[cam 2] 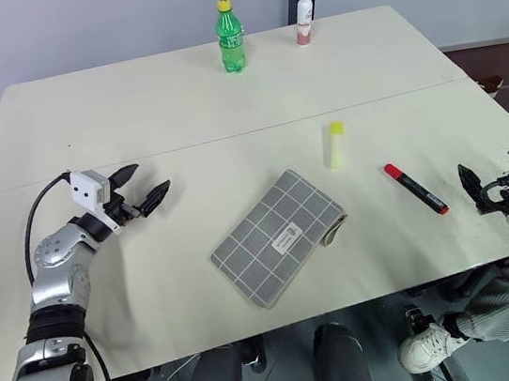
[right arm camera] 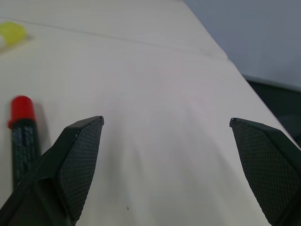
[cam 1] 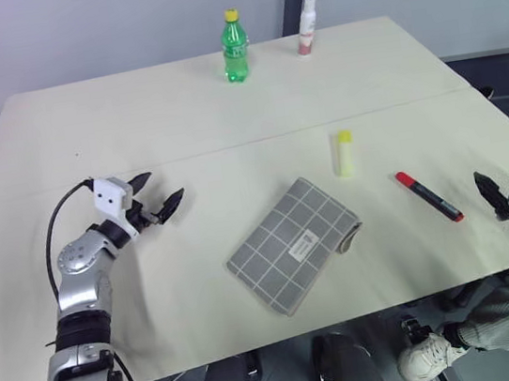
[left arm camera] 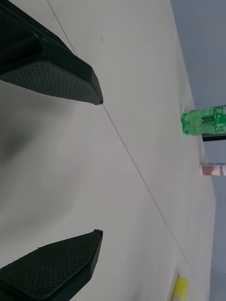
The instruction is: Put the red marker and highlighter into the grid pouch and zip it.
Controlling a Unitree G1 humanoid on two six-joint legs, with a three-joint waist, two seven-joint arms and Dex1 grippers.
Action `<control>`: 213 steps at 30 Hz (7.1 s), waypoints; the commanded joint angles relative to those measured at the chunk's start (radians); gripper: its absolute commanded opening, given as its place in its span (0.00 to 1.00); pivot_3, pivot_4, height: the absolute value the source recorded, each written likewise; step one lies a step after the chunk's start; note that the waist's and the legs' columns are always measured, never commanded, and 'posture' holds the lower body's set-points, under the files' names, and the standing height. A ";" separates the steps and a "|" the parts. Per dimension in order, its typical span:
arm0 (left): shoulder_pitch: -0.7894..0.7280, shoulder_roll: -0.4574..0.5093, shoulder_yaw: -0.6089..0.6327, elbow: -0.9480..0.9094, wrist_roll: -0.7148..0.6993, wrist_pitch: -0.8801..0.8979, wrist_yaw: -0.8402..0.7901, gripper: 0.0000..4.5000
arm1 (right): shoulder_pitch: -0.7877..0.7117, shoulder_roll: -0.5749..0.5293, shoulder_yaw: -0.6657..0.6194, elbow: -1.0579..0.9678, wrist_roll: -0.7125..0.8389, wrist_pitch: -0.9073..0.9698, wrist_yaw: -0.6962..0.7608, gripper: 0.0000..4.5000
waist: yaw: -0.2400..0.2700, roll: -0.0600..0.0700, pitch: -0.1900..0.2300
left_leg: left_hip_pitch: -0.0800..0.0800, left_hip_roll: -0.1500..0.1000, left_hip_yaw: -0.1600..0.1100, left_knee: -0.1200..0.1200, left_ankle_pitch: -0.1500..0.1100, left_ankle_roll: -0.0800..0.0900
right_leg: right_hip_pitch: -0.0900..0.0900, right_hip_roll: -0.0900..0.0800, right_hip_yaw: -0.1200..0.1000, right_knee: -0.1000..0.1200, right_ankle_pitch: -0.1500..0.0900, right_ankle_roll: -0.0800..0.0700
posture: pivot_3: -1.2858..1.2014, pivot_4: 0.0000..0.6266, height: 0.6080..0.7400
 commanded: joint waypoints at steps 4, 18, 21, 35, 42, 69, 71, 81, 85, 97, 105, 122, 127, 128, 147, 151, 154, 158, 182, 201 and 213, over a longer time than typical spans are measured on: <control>0.007 0.007 0.011 -0.067 -0.009 -0.010 0.009 1.00 | -0.009 -0.007 -0.010 -0.020 0.005 -0.026 -0.004 0.99 | -0.002 0.000 0.000 | 0.000 0.000 0.000 0.000 0.000 0.000 | 0.000 0.000 0.000 0.000 0.000 0.000 | 0.52 0.24 1.00; 0.044 0.020 0.022 -0.108 -0.028 0.015 -0.029 1.00 | -0.007 -0.004 0.017 -0.048 0.007 -0.010 0.001 0.99 | -0.001 0.000 0.000 | 0.000 0.000 0.000 0.001 0.000 0.000 | 0.000 0.000 0.000 0.001 0.000 0.000 | 0.52 0.24 1.00; 0.047 0.020 0.022 -0.112 -0.026 0.014 -0.029 1.00 | -0.005 -0.005 0.018 -0.051 0.006 -0.008 0.002 0.99 | -0.001 0.000 0.000 | 0.000 0.000 0.000 0.001 0.000 0.000 | 0.000 0.000 0.000 0.001 0.000 0.000 | 0.52 0.24 1.00; 0.145 0.049 0.022 -0.204 -0.044 -0.044 -0.114 1.00 | 0.002 -0.006 0.040 -0.106 0.023 0.019 0.050 0.99 | -0.002 0.001 0.000 | 0.000 0.001 0.000 0.000 0.000 0.000 | 0.000 0.000 0.000 0.001 0.000 0.000 | 0.52 0.24 1.00; 0.277 0.144 -0.031 -0.447 -0.122 -0.043 -0.335 1.00 | 0.017 -0.001 0.184 -0.456 0.136 0.191 0.151 0.81 | -0.010 0.005 -0.001 | 0.000 0.004 0.001 -0.003 0.000 0.000 | -0.003 0.000 0.002 0.001 0.000 -0.001 | 0.52 0.24 1.00; 0.292 0.059 -0.367 -0.402 0.116 -0.498 -0.376 1.00 | -0.235 0.142 0.737 -0.225 -0.311 0.158 0.080 0.01 | -0.008 -0.005 -0.010 | 0.002 0.011 0.032 -0.012 0.001 -0.002 | -0.015 -0.001 0.015 -0.001 0.003 -0.006 | 0.52 0.24 1.00; 0.289 0.049 -0.378 -0.410 0.106 -0.477 -0.360 1.00 | -0.233 0.142 0.735 -0.220 -0.317 0.157 0.082 0.01 | -0.008 -0.006 -0.010 | 0.002 0.012 0.033 -0.012 0.001 -0.002 | -0.015 -0.001 0.015 -0.001 0.003 -0.006 | 0.52 0.24 1.00; 0.182 -0.009 -0.473 -0.342 0.181 -0.475 -0.324 1.00 | -0.238 0.142 0.725 -0.224 -0.313 0.167 0.083 0.01 | -0.004 -0.006 -0.013 | 0.002 0.012 0.034 -0.012 0.001 -0.002 | -0.015 -0.001 0.015 -0.001 0.003 -0.007 | 0.52 0.24 1.00; 0.143 -0.032 -0.496 -0.310 0.189 -0.477 -0.314 1.00 | -0.239 0.144 0.723 -0.225 -0.313 0.170 0.080 0.01 | -0.004 -0.007 -0.013 | 0.002 0.013 0.034 -0.010 0.001 -0.002 | -0.015 -0.001 0.015 -0.001 0.004 -0.007 | 0.52 0.24 1.00; 0.131 -0.027 -0.479 -0.342 0.145 -0.445 -0.289 0.00 | -0.213 0.136 0.711 -0.251 -0.315 0.179 0.069 0.00 | 0.000 -0.006 -0.013 | 0.001 0.013 0.033 -0.007 0.000 -0.001 | -0.014 -0.001 0.015 -0.001 0.004 -0.007 | 0.52 0.24 1.00; 0.180 0.041 -0.423 -0.389 0.089 -0.422 -0.275 0.00 | -0.172 0.149 0.569 -0.425 -0.098 0.266 0.126 0.06 | -0.003 -0.006 -0.013 | 0.001 0.013 0.033 -0.008 0.000 0.000 | -0.015 -0.001 0.015 -0.001 0.004 -0.007 | 0.52 0.24 1.00; 0.169 0.067 -0.373 -0.331 0.075 -0.514 -0.272 0.00 | -0.066 0.077 0.482 -0.562 0.059 0.404 0.208 0.99 | -0.003 -0.006 -0.012 | 0.000 0.016 0.034 -0.009 -0.001 0.001 | -0.017 0.000 0.014 -0.002 0.004 -0.007 | 0.52 0.24 1.00; 0.166 0.074 -0.368 -0.315 0.075 -0.526 -0.270 0.00 | -0.060 0.063 0.482 -0.540 0.049 0.390 0.226 0.99 | -0.001 -0.006 -0.012 | 0.000 0.016 0.034 -0.009 -0.001 0.001 | -0.017 0.000 0.014 -0.002 0.004 -0.007 | 0.52 0.24 1.00; 0.169 0.076 -0.367 -0.317 0.073 -0.528 -0.269 0.00 | -0.056 0.057 0.480 -0.538 0.050 0.392 0.232 0.99 | -0.001 -0.006 -0.012 | 0.000 0.016 0.034 -0.009 -0.001 0.001 | -0.017 0.000 0.014 -0.002 0.004 -0.007 | 0.52 0.24 1.00; 0.192 0.084 -0.384 -0.321 0.083 -0.555 -0.268 0.00 | -0.089 0.128 0.537 -0.450 -0.012 0.376 0.172 0.99 | -0.003 -0.006 -0.012 | 0.000 0.016 0.034 -0.009 -0.001 0.001 | -0.017 0.000 0.014 -0.002 0.004 -0.007 | 0.52 0.24 1.00; 0.193 0.082 -0.385 -0.317 0.088 -0.559 -0.264 0.00 | -0.102 0.166 0.559 -0.461 -0.013 0.404 0.146 0.88 | -0.001 -0.006 -0.012 | 0.000 0.017 0.034 -0.010 -0.001 0.001 | -0.017 0.000 0.014 -0.002 0.004 -0.007 | 0.52 0.24 1.00; 0.197 0.083 -0.385 -0.316 0.090 -0.563 -0.262 0.00 | -0.093 0.162 0.590 -0.456 -0.048 0.383 0.143 0.60 | -0.002 -0.006 -0.012 | 0.000 0.016 0.035 -0.010 -0.001 0.001 | -0.018 0.000 0.014 -0.002 0.004 -0.007 | 0.52 0.24 1.00; 0.196 0.082 -0.386 -0.311 0.095 -0.569 -0.258 0.00 | -0.095 0.129 0.654 -0.446 -0.125 0.340 0.157 0.13 | -0.003 -0.006 -0.012 | 0.000 0.017 0.035 -0.011 -0.001 0.001 | -0.018 0.000 0.014 -0.002 0.004 -0.007 | 0.52 0.24 1.00; 0.152 0.056 -0.411 -0.241 0.139 -0.637 -0.251 0.00 | -0.208 0.054 0.738 -0.551 0.055 0.295 0.557 0.01 | -0.002 -0.006 -0.012 | 0.000 0.017 0.035 -0.009 -0.001 0.001 | -0.017 0.000 0.013 -0.002 0.004 -0.007 | 0.52 0.24 1.00; 0.137 0.036 -0.426 -0.202 0.208 -0.663 -0.181 0.00 | -0.252 -0.003 0.695 -0.747 0.307 0.585 0.603 0.01 | -0.001 -0.006 -0.012 | 0.000 0.018 0.035 -0.006 -0.002 0.002 | -0.016 -0.001 0.011 -0.002 0.004 -0.007 | 0.52 0.24 1.00; 0.123 0.034 -0.434 -0.186 0.221 -0.674 -0.147 0.00 | -0.237 -0.003 0.669 -0.731 0.317 0.620 0.529 0.18 | -0.001 -0.006 -0.012 | -0.001 0.018 0.035 -0.006 -0.002 0.003 | -0.017 -0.001 0.011 -0.002 0.004 -0.007 | 0.52 0.24 1.00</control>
